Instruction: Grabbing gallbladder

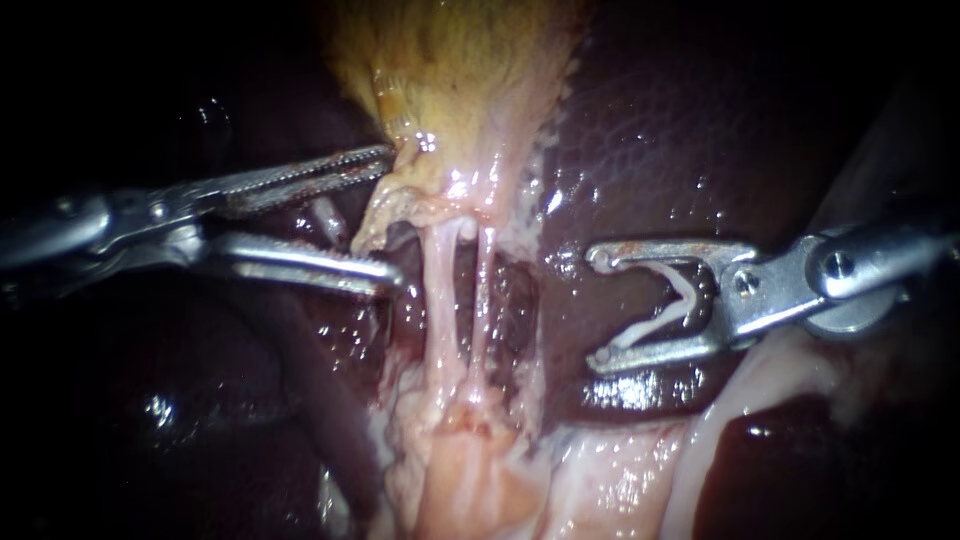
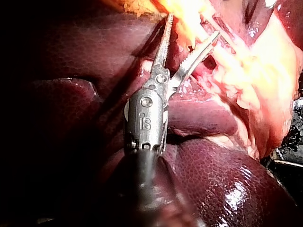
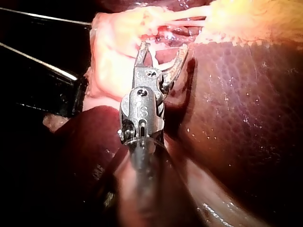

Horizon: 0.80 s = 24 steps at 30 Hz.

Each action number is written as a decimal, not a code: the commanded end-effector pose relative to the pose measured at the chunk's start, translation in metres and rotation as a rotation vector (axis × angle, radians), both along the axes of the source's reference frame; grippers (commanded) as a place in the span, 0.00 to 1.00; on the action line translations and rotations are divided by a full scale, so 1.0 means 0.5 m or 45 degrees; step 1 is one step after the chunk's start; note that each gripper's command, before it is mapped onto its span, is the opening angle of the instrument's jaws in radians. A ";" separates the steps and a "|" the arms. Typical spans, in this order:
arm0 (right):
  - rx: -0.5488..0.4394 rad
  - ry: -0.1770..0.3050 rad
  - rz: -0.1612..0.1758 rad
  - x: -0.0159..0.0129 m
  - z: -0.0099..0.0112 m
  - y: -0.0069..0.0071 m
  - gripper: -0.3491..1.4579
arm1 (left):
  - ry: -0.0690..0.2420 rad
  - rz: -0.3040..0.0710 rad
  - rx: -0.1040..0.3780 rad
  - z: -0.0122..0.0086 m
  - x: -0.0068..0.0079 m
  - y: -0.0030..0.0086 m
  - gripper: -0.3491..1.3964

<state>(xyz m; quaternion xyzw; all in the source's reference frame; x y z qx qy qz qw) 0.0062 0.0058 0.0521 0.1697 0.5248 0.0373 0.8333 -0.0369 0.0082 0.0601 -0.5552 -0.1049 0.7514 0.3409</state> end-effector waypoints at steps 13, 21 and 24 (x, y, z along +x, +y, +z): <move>0.000 0.000 0.000 -0.0001 0.0000 0.0000 0.47 | 0.018 -0.023 0.068 -0.0016 0.0028 0.0012 0.00; 0.000 0.000 0.000 -0.0001 0.0000 0.0001 0.47 | 0.028 -0.042 0.131 -0.0023 0.0039 0.0012 0.00; 0.000 0.000 0.000 -0.0001 0.0000 0.0001 0.47 | 0.025 -0.044 0.144 -0.0048 0.0047 0.0017 0.00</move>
